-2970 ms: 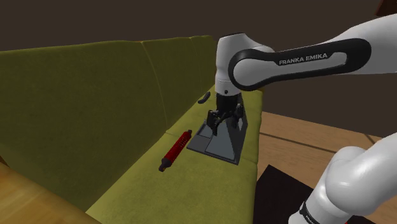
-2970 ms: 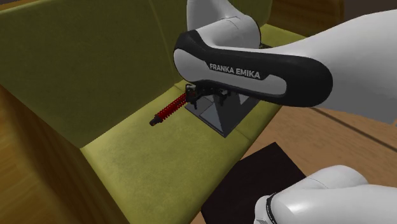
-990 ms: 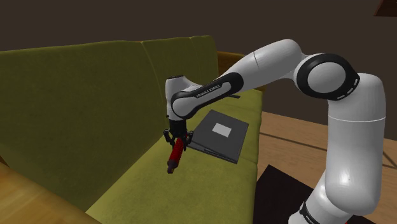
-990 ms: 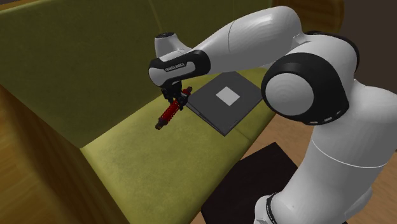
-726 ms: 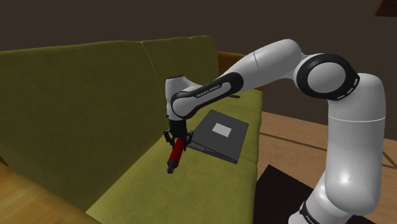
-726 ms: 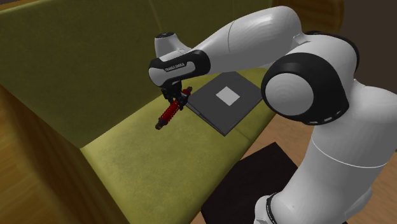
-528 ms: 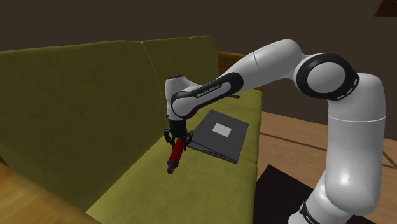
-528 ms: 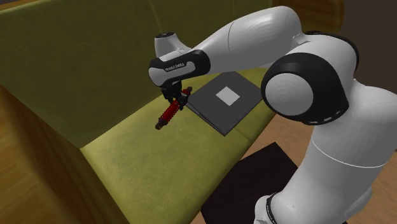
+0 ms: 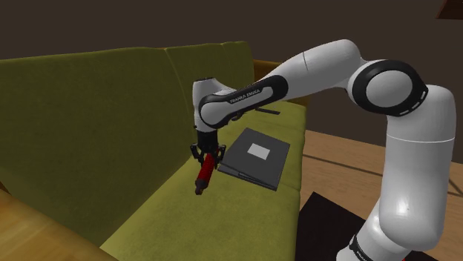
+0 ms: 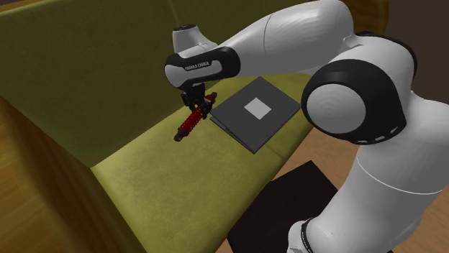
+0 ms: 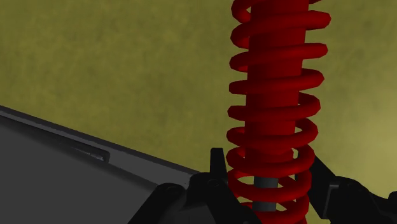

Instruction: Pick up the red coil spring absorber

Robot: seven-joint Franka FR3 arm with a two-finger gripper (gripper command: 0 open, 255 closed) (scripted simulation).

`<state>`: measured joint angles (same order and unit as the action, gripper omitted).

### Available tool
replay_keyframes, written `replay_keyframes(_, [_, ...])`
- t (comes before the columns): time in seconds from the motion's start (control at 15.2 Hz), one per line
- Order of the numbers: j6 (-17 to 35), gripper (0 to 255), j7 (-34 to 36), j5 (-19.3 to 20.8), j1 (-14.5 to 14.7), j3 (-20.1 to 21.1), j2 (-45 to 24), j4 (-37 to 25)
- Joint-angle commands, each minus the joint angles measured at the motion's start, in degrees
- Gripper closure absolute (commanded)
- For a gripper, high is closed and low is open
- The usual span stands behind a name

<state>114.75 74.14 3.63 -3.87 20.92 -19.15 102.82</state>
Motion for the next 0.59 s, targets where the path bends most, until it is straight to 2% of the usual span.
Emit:
replay_keyframes(0.0, [-1.38,255,-0.11,-0.28,-0.09,0.11,0.73,-0.70])
replay_keyframes(0.53, [-5.57,255,-0.36,-0.93,-0.24,0.35,2.36,-3.34])
